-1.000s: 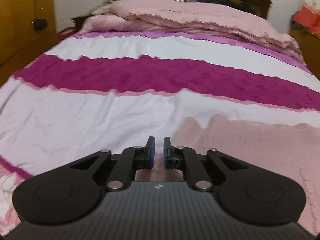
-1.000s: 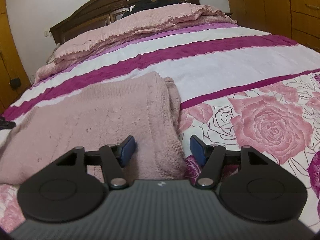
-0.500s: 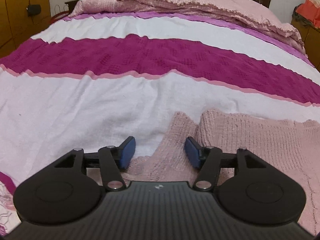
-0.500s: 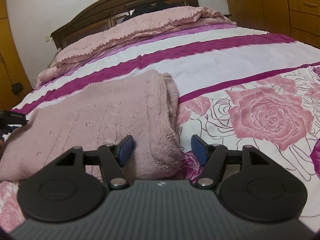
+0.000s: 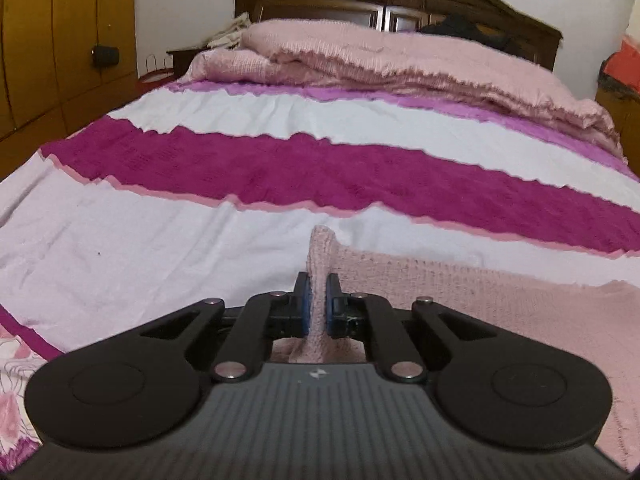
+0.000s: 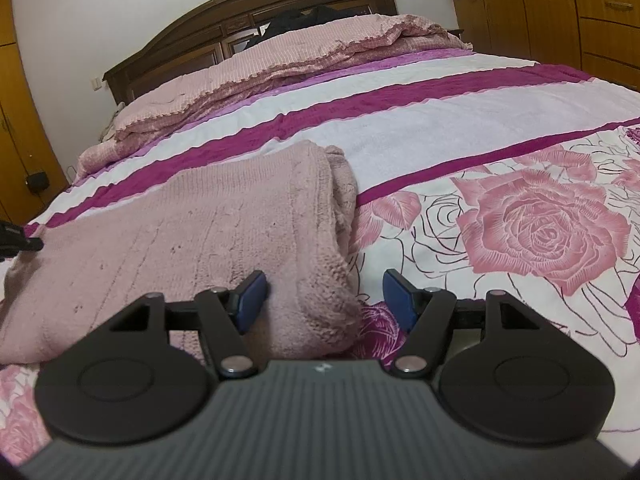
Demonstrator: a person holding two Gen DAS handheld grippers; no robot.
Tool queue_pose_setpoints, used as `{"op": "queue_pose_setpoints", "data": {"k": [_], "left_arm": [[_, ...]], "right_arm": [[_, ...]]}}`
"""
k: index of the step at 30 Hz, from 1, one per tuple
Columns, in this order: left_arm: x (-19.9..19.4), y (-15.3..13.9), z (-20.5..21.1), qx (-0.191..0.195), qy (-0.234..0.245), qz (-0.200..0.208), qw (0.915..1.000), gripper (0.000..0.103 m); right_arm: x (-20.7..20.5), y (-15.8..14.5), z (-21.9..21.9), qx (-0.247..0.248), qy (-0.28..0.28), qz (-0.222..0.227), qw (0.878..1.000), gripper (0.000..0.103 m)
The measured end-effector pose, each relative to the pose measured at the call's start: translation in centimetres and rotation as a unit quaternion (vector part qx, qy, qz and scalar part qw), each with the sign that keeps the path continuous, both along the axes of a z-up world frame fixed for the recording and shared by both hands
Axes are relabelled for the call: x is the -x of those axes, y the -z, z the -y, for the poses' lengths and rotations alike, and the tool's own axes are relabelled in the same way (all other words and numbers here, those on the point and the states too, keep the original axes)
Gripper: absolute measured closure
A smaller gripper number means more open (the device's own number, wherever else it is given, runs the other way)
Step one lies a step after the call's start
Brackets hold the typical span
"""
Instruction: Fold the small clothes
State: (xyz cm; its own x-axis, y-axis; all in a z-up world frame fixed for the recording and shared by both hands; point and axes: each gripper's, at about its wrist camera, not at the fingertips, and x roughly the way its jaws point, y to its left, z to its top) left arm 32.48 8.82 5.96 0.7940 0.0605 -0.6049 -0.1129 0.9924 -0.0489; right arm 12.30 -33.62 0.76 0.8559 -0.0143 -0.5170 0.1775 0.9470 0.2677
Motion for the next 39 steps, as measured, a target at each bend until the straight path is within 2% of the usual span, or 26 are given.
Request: {"op": "queue_pose_setpoints", "data": {"k": [4, 7, 10, 12, 14, 16, 17, 21, 23, 24, 25, 26, 33, 39], "left_arm": [[-0.7, 0.8, -0.3, 0.006, 0.004, -0.038, 0.9992, 0.094], [0.3, 0.3, -0.3, 0.009, 0.010, -0.032, 0.9994, 0.093], [2.9, -0.7, -0.7, 0.027, 0.037, -0.030, 0.9985, 0.091], [4.9, -1.3, -0.8, 0.030, 0.051, -0.031, 0.9978, 0.083], [7.4, -1.7, -1.2, 0.033, 0.057, -0.031, 0.9973, 0.061], [9.9, -1.9, -1.7, 0.042, 0.051, -0.034, 0.9972, 0.046], [11.1, -1.9, -2.0, 0.048, 0.045, -0.037, 0.9972, 0.043], [14.8, -1.3, -2.8, 0.081, 0.027, -0.055, 0.9949, 0.039], [15.6, -0.1, -2.9, 0.073, 0.015, -0.081, 0.9940, 0.039], [15.9, 0.4, -2.9, 0.065, 0.005, -0.092, 0.9936, 0.039], [16.2, 0.8, -3.1, 0.068, 0.001, -0.095, 0.9932, 0.038], [16.5, 0.9, -3.2, 0.073, -0.002, -0.091, 0.9932, 0.038], [17.1, -0.2, -2.5, 0.054, -0.010, -0.099, 0.9935, 0.038], [18.8, -2.1, -1.8, 0.066, -0.001, -0.107, 0.9921, 0.037]], "right_arm": [[0.0, 0.0, 0.0, 0.000, -0.001, -0.002, 1.000, 0.037], [-0.1, -0.5, 0.4, -0.012, -0.001, -0.004, 1.000, 0.037], [0.3, -1.1, 0.9, -0.036, -0.002, 0.000, 0.999, 0.036], [0.7, -1.4, 1.1, -0.051, -0.004, 0.004, 0.999, 0.036], [1.0, -1.6, 1.4, -0.072, -0.001, 0.008, 0.997, 0.036], [1.4, -1.7, 1.7, -0.095, 0.004, 0.010, 0.995, 0.036], [1.6, -1.8, 1.9, -0.106, 0.006, 0.011, 0.994, 0.036], [1.8, -2.1, 2.2, -0.118, 0.009, -0.001, 0.993, 0.036], [1.7, -1.9, 2.4, -0.119, 0.021, -0.021, 0.992, 0.036], [1.7, -1.7, 2.6, -0.126, 0.027, -0.029, 0.991, 0.040], [1.8, -1.4, 2.9, -0.130, 0.037, -0.035, 0.990, 0.052], [1.9, -1.1, 3.0, -0.128, 0.043, -0.041, 0.990, 0.055], [2.7, -1.2, 2.6, -0.097, 0.032, -0.039, 0.994, 0.055], [3.5, -1.3, 3.7, -0.109, 0.035, -0.034, 0.993, 0.051]]}}
